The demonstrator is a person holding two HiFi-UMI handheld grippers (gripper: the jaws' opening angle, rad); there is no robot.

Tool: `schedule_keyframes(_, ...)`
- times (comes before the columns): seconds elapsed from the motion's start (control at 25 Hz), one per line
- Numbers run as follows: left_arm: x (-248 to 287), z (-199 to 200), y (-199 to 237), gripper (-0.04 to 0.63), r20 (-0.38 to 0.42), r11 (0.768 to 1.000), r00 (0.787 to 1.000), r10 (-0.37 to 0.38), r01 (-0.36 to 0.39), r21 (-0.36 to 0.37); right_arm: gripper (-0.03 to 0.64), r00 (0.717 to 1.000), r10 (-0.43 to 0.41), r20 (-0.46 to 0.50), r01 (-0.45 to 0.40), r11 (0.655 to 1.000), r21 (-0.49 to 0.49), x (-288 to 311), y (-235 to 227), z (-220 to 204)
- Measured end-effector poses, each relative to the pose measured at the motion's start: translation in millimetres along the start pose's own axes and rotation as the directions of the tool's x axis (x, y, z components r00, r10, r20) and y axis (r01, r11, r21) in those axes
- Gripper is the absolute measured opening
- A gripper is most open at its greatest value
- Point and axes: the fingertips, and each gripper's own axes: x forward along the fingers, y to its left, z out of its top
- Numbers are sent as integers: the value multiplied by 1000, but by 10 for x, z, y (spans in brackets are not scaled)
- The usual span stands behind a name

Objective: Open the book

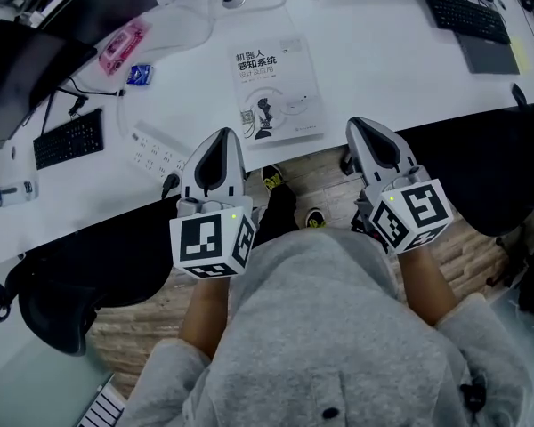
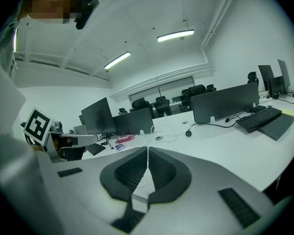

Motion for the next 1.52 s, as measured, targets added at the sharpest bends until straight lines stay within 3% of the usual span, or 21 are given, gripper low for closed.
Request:
schedule_keyframes(0.68,307,69,427,9,10,995,995,-95,95,-8,29,994,-109,-27,108,994,-34,466,219,77)
schedule_keyframes(1.16,357,56,573,9,19,993,995,-102,103,-51,29,989,-147,-34,146,989,-34,531,255,133)
schedule_keyframes(1.4,378,43,551,9,16,997,997,-77,77,32,29,988,-148,-40,147,989,-35,557,174,108)
schedule_keyframes(1.52,405,2,556,8,-1,997,998,-65,65,32,29,990,-132,-50,131,991,-28,591,137,75)
